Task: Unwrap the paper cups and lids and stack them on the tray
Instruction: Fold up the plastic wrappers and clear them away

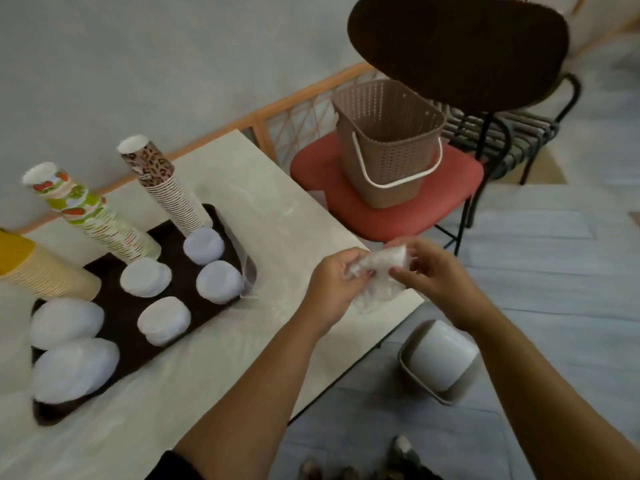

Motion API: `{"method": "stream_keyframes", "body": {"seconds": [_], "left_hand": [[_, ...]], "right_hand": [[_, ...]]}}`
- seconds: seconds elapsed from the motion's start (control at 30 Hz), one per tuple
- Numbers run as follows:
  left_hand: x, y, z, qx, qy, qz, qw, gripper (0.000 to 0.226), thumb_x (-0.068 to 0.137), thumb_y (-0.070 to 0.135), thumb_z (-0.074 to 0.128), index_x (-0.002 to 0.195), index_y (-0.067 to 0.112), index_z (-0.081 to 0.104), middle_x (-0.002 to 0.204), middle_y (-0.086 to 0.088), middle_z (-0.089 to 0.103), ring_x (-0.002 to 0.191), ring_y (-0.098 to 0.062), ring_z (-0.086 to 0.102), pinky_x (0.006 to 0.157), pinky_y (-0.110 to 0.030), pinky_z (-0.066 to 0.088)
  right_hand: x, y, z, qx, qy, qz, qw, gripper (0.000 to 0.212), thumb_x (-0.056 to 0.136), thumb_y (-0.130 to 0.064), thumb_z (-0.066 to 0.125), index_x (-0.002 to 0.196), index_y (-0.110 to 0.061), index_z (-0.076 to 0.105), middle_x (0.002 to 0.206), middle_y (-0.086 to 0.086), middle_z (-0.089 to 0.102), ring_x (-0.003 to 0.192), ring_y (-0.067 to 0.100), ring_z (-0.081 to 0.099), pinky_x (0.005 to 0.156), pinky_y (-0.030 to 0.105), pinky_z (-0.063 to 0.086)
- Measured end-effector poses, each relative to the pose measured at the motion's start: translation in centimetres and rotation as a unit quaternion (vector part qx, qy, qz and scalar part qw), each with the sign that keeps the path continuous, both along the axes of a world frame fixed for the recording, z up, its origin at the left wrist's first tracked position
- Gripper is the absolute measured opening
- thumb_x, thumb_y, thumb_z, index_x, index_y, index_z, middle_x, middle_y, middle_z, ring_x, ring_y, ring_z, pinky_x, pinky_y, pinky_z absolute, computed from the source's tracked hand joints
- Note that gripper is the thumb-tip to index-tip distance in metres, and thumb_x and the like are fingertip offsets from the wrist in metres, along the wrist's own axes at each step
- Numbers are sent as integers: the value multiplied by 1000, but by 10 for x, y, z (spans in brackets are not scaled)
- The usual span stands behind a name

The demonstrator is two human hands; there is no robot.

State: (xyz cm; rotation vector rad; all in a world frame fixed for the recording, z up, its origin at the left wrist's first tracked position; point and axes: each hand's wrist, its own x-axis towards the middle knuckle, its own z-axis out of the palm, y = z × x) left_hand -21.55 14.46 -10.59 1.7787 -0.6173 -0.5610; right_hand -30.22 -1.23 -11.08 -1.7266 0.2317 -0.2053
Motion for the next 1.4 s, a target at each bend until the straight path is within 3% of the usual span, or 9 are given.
{"method": "stream_keyframes", "body": {"seconds": [0.27, 0.5, 0.63, 0.73, 0.83, 1.03, 1.13, 1.23, 1.4], "left_hand": [[-56, -100, -95, 112, -16, -139, 984, 19, 92, 18, 57, 104, 27, 45, 87, 8, 57, 75, -11, 57, 65, -25, 46], [-82, -137, -234, 194, 38, -114, 974, 39, 84, 2, 63, 118, 3, 45, 89, 1, 46, 73, -4, 45, 61, -4, 38], [-85, -147, -314, 247, 57, -77, 964, 20, 85, 6, 65, 96, 16, 51, 98, 4, 48, 79, -2, 47, 65, -1, 38], [-85, -154, -370, 287, 79, -60, 953, 24, 89, 2, 57, 103, 22, 54, 116, 0, 40, 84, -8, 53, 64, -1, 40], [-86, -161, -417, 316, 116, -91, 937, 36, 91, -2, 53, 122, 16, 54, 116, -5, 45, 86, -6, 53, 70, -6, 44], [-89, -174, -475, 326, 221, -116, 912, 53, 92, -5, 48, 142, 12, 37, 135, -3, 47, 127, -18, 45, 107, -33, 39], [-90, -176, -495, 369, 222, -150, 890, 58, 94, 5, 50, 146, 18, 30, 144, -9, 43, 131, -24, 43, 109, -39, 37], [-92, -178, -502, 409, 191, -189, 872, 57, 95, 10, 48, 148, 19, 28, 140, -10, 47, 127, -26, 46, 102, -30, 38], [-102, -177, -483, 403, 183, -176, 879, 49, 97, 12, 45, 145, 19, 34, 139, -10, 48, 123, -23, 48, 93, -25, 39]], "right_hand": [[-82, -78, -95, 29, 108, -142, 984, 15, 79, -33, 71, 89, -24, 68, 86, 17, 66, 85, 40, 60, 79, 51, 50], [-119, -97, -241, 88, 214, -251, 940, 20, 82, -4, 68, 89, -16, 54, 79, 14, 56, 68, 26, 56, 61, 34, 49], [-112, -95, -314, 40, 265, -293, 918, 18, 83, -1, 66, 83, -16, 56, 76, 6, 58, 61, 14, 56, 50, 15, 46], [-103, -96, -363, -50, 282, -319, 903, 20, 82, 1, 65, 84, -18, 58, 84, 5, 58, 65, 12, 56, 52, 19, 48], [-97, -95, -409, -120, 284, -310, 899, 19, 81, 3, 62, 85, -16, 61, 88, 0, 51, 71, 20, 54, 59, 36, 51], [-90, -97, -470, -201, 341, -207, 895, 17, 87, -6, 60, 102, -13, 64, 106, 7, 54, 88, 23, 57, 70, 34, 49], [-85, -95, -495, -172, 464, -53, 867, 44, 95, -21, 51, 139, -20, 43, 140, 6, 43, 120, 24, 50, 99, 31, 42], [-82, -92, -511, -148, 499, 18, 854, 51, 98, -19, 44, 147, -22, 27, 152, 10, 29, 126, 28, 45, 105, 35, 39], [-92, -92, -494, -142, 434, -42, 889, 38, 96, -15, 47, 134, -19, 51, 137, 7, 50, 119, 24, 52, 100, 28, 39]]}}
